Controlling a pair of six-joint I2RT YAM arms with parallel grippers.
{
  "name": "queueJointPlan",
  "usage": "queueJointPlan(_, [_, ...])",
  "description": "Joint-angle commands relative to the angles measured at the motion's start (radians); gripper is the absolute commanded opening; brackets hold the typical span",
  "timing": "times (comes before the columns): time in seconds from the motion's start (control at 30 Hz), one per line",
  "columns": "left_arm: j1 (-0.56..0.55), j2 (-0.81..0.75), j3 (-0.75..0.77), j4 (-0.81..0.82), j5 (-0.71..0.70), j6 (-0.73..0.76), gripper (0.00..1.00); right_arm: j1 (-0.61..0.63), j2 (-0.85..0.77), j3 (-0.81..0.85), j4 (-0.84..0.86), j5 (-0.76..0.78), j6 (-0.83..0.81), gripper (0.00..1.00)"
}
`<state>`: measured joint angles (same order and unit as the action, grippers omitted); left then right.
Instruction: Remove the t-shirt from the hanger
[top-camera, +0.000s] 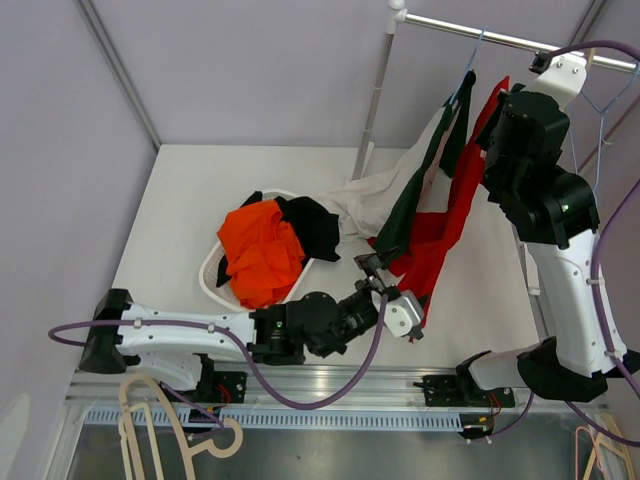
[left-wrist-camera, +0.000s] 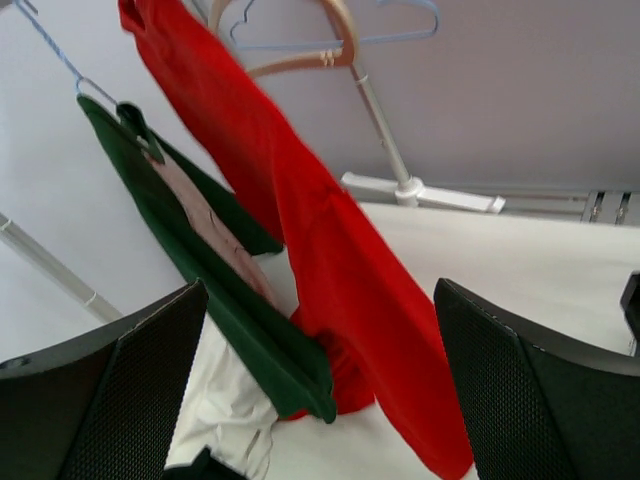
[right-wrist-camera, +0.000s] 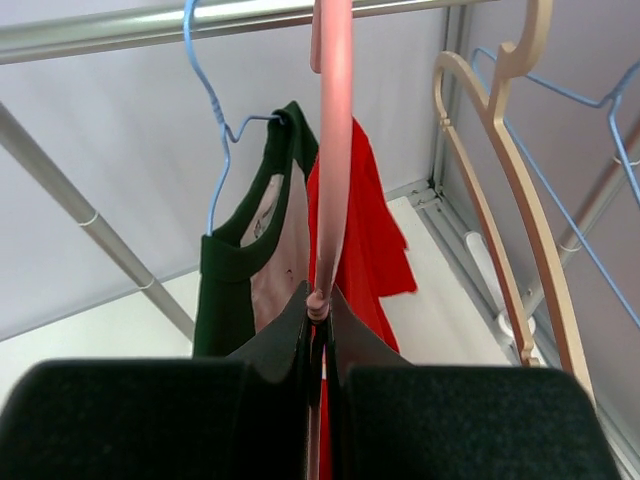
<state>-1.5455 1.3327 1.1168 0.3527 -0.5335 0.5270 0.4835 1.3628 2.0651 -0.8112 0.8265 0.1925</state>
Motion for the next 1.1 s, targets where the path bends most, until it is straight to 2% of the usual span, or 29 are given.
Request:
queueJointPlan(0.0, [0.028,0.037,0.112,0.083,0.053,-0.007,1.0,0.015,-0.04,0.049,0.03,-0.01,0.028,0.0])
queueJointPlan(0.03, [0.041,0.046,0.124,0.036,0.072,-0.034,0.99,0.017,-0.042,0.053,0.029,-0.009,0.028,0.0])
queueJointPlan(0.17, [0.09,0.08,0.167,0.011,0.162,-0.114,0.99,0.026,-0.044,0.07,0.024,-0.021,0.035,0.0])
queueJointPlan(0.4, [0.116,0.174,0.262,-0.054,0.162,-0.177,1.0,0.038,-0.037,0.082,0.029,-0.026,0.028,0.0])
queueJointPlan(0.63, [0.13,0.187,0.259,-0.061,0.176,-0.225,0.98,0.041,-0.008,0.119,0.029,-0.029,0.019,0.0])
queueJointPlan(0.7, [0.131,0.189,0.256,-0.07,0.175,-0.232,0.88,0.043,-0.001,0.125,0.026,-0.027,0.021,0.0])
queueJointPlan(0.73, [0.133,0.191,0.249,-0.073,0.175,-0.234,0.79,0.043,-0.001,0.127,0.027,-0.03,0.022,0.0])
queueJointPlan(0.77, [0.133,0.184,0.245,-0.073,0.146,-0.243,0.48,0.044,-0.002,0.125,0.03,-0.032,0.024,0.0])
queueJointPlan(0.8, [0.133,0.184,0.241,-0.073,0.133,-0.251,0.34,0.046,-0.004,0.127,0.032,-0.032,0.024,0.0])
queueJointPlan(0.87, [0.134,0.157,0.209,-0.069,0.147,-0.269,0.16,0.047,-0.004,0.13,0.035,-0.032,0.021,0.0])
queueJointPlan(0.97, [0.134,0.135,0.193,-0.077,0.165,-0.285,0.01,0.047,-0.004,0.135,0.038,-0.027,0.016,0.0])
queueJointPlan(1.07, [0.131,0.106,0.198,-0.101,0.167,-0.285,0.01,0.049,0.001,0.129,0.046,-0.009,0.005,0.0])
